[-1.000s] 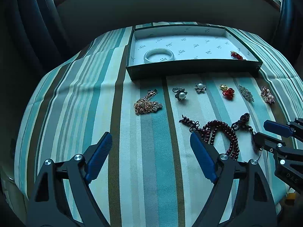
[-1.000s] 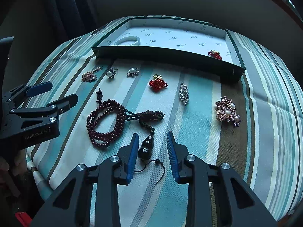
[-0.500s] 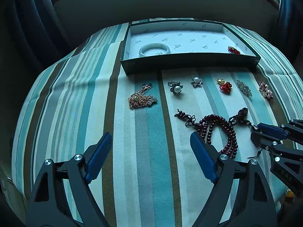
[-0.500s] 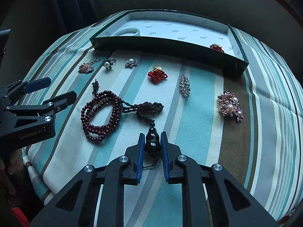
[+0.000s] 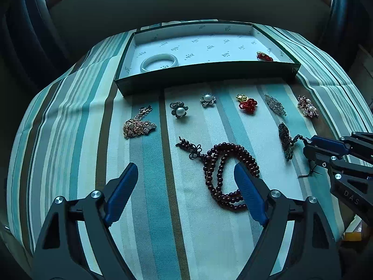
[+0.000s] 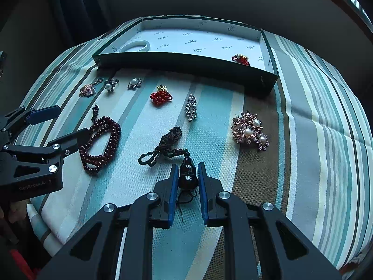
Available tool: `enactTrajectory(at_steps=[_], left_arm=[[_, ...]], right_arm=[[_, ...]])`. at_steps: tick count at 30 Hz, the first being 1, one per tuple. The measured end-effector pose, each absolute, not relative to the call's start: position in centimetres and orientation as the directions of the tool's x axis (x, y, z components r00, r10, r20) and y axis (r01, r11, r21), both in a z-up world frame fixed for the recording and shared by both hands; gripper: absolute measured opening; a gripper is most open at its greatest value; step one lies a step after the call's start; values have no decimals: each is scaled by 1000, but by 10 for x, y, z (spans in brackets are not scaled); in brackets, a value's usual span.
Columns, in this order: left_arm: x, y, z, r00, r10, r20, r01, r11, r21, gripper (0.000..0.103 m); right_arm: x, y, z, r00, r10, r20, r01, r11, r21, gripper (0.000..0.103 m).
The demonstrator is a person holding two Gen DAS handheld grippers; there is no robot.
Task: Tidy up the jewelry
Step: 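Grasp the dark red bead mala with the left tool while the right tool holds the gourd pendant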
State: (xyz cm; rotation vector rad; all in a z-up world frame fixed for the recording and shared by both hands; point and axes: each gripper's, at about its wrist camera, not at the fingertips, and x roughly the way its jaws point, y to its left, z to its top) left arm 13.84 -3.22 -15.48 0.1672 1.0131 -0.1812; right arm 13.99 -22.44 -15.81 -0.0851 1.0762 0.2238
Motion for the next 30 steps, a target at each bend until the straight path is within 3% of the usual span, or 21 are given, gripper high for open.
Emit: enactTrajectory(at_steps=[24,30], left_arm=[[148,-64,-177,451,-102,-887,315,948,52,84],[147,-60,-175,439,-162,-883,344,939,-1,56]], right_arm=[[143,-236,-163,450,120,-885,-205,978,28,17],[143,-236,-163,451,120,-884,-206,978,28,17]])
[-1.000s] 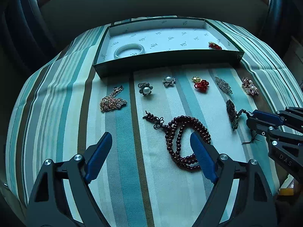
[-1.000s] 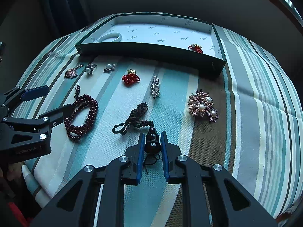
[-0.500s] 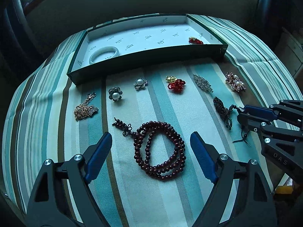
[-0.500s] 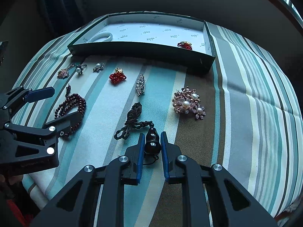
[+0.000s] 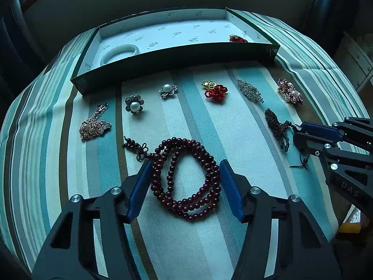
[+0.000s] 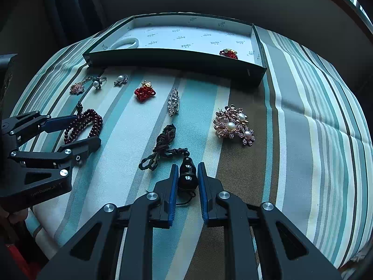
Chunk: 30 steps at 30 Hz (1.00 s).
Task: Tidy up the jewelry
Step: 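Grasp the dark red bead mala with the left tool while the right tool holds the gourd pendant, then carry mala and gourd pendant into the tray and open both tools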
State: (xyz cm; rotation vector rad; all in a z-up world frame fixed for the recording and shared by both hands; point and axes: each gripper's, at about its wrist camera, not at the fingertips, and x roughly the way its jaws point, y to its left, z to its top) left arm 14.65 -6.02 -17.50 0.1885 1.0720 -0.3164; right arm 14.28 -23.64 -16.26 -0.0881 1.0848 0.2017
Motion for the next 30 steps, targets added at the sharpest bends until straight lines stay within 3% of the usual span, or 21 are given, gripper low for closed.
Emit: enactTrajectory(at_steps=[8,17,30], left_arm=[[143,-59,-172,443,-185,-877,365,931,-13,19],[142,-60,-170,469,-165,-868,365,931,20,11],[138,-53,-153,515,-161,-842,349,937,34,11]], right_arm=[[143,-236,-163,451,118,-884,-205,978,26,17],[142,-234,-162,463,117,-879,-199,980,25,17],[140,-233,-145,515,127,-847,-182,983,37,17]])
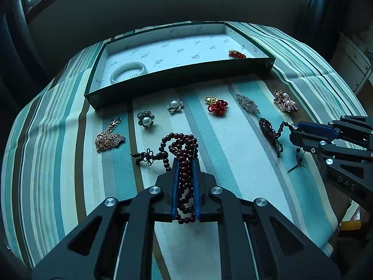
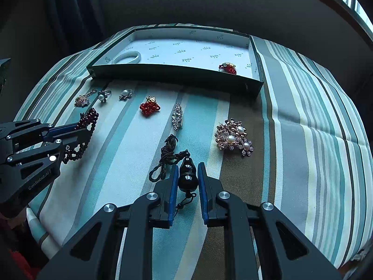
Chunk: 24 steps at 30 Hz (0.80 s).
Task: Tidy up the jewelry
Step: 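Carry mala and gourd pendant into the tray and open both tools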
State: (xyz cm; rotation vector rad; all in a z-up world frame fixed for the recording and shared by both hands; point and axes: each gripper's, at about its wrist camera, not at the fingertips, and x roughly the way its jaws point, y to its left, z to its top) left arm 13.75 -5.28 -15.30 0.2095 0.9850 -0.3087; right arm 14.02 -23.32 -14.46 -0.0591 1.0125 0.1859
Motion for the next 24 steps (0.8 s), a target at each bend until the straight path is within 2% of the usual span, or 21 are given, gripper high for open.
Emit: enactTrajectory(at_steps=[13,24], left_arm=[[150,-54,-126,568,-185,-802,337,941,22,11],[201,-66,-107,615,-197,-764,314,949,7,11]], right_arm=[[153,-232,-114,582,148,-800,-163,985,64,17],[203,-231,-88,656,168,-736,-172,983,71,17]])
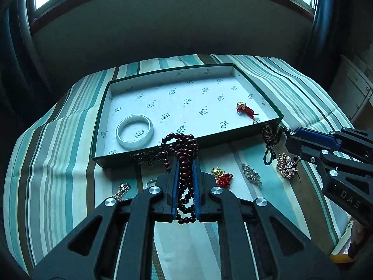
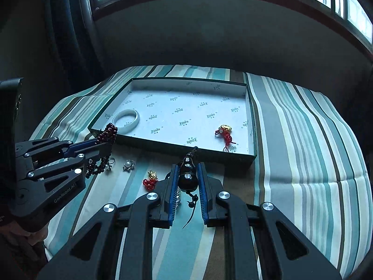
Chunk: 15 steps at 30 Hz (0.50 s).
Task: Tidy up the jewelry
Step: 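Carry mala and gourd pendant into the tray and open both tools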
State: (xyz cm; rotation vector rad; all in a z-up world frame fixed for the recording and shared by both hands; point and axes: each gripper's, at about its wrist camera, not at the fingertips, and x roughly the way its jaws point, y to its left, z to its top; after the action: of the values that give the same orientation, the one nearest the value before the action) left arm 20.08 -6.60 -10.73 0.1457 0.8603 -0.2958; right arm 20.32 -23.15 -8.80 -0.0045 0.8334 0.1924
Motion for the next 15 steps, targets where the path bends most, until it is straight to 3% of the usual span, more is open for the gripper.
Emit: enactTrajectory(at_steps=[7,15], left_arm=[[256,-75,-103,655,-175,-735,276,961,18,11],[312,-88,-132,637,-148,-757,259,965,30,11]], right_arm=[[254,-230,-89,682,167,-712,-174,983,64,17],[300,-231,-126,636,168,-753,-158,984,87,17]])
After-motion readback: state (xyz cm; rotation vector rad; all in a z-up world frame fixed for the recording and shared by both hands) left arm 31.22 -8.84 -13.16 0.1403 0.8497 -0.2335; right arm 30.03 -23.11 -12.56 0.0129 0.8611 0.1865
